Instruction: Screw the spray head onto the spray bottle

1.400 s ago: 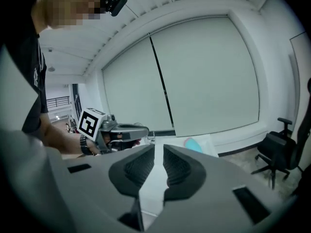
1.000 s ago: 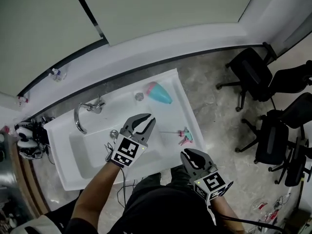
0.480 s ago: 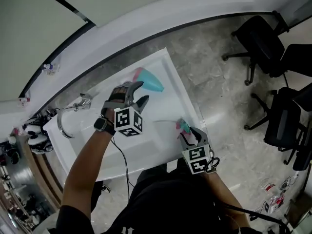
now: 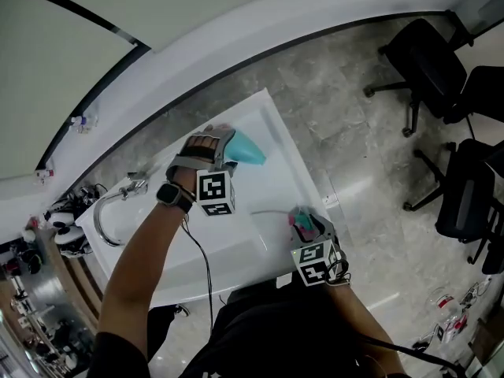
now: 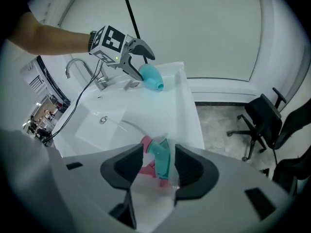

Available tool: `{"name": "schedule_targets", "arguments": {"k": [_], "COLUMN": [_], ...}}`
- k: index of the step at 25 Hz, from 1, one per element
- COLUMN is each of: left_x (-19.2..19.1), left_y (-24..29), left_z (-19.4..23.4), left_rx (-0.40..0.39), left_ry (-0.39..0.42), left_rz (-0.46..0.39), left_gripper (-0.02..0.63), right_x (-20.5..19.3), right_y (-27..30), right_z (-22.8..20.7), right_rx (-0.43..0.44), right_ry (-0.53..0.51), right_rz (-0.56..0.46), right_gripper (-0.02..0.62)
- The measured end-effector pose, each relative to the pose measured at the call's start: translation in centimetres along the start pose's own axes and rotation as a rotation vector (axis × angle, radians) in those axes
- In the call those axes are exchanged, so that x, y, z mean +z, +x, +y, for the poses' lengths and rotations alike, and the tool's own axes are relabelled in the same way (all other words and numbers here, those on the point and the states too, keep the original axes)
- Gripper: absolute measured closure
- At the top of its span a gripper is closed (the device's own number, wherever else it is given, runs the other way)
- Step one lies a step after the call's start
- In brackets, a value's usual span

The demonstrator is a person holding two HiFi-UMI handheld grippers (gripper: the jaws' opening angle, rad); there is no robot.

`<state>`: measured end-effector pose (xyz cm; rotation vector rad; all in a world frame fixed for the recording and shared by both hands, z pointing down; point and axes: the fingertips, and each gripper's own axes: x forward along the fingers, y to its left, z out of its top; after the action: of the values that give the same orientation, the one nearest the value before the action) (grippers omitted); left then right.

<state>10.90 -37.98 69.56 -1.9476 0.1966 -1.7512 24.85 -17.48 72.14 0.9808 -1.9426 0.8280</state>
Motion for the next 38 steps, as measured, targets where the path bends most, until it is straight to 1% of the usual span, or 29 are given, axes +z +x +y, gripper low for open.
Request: {"name": "schedule_targets", "arguments": {"k": [4, 7, 10, 14, 16, 19, 23, 26, 30, 35, 38], "left_x": [-0.3, -0.6, -1.1, -1.2, -1.1, -1.1, -1.1, -1.0, -1.0, -1.6, -1.7], "left_y": [2.4, 4.0, 4.8, 5.7, 5.9, 6.0, 6.0, 5.9, 5.5, 4.8, 3.5], "left_z": [-0.3, -1.1, -1.4, -1.2, -1.5, -1.7, -1.7, -1.5, -1.6, -1.6, -1.3], "left_rx": [-0.064, -0.119, -0.156, -0.194, -0.221, -0.246, -0.246, -0.228, -0.196, -0.196, -0.182], "left_ry": [0.091, 0.126, 0.161, 0.147, 0.137, 0.136, 0.131, 0.129, 0.09, -0.043, -0.126], "left_rz": [0.044, 0.069, 0.084, 0.103, 0.124, 0.151, 0.167, 0.147, 0.096, 0.068, 0.039], "left_gripper": [0.197, 0.192, 0.186, 0.184, 0.184, 0.184, 0.184, 0.184, 0.186, 0.186, 0.185], "right_x": [-0.4, -0.7, -0.6, -0.7, -1.3, -2.1, -2.1, -2.1, -2.0, -0.9, 0.1], "right_y": [0.9, 1.1, 1.0, 2.0, 2.4, 3.0, 3.1, 2.9, 2.4, 1.2, 0.4], "right_z": [-0.2, -0.2, -0.2, -0.1, 0.1, 0.4, 0.1, 0.0, -0.2, -0.2, 0.1], "right_rx": [-0.003, 0.0, 0.008, 0.021, 0.018, -0.007, -0.008, 0.011, 0.037, 0.062, 0.07], "right_ry": [0.01, 0.012, 0.02, 0.011, -0.021, -0.081, -0.1, -0.097, -0.08, -0.051, -0.065], "right_rz": [0.04, 0.058, 0.078, 0.104, 0.133, 0.175, 0.203, 0.2, 0.182, 0.153, 0.127], "right_gripper": [0.417, 0.417, 0.414, 0.411, 0.403, 0.403, 0.405, 0.408, 0.41, 0.41, 0.41]}}
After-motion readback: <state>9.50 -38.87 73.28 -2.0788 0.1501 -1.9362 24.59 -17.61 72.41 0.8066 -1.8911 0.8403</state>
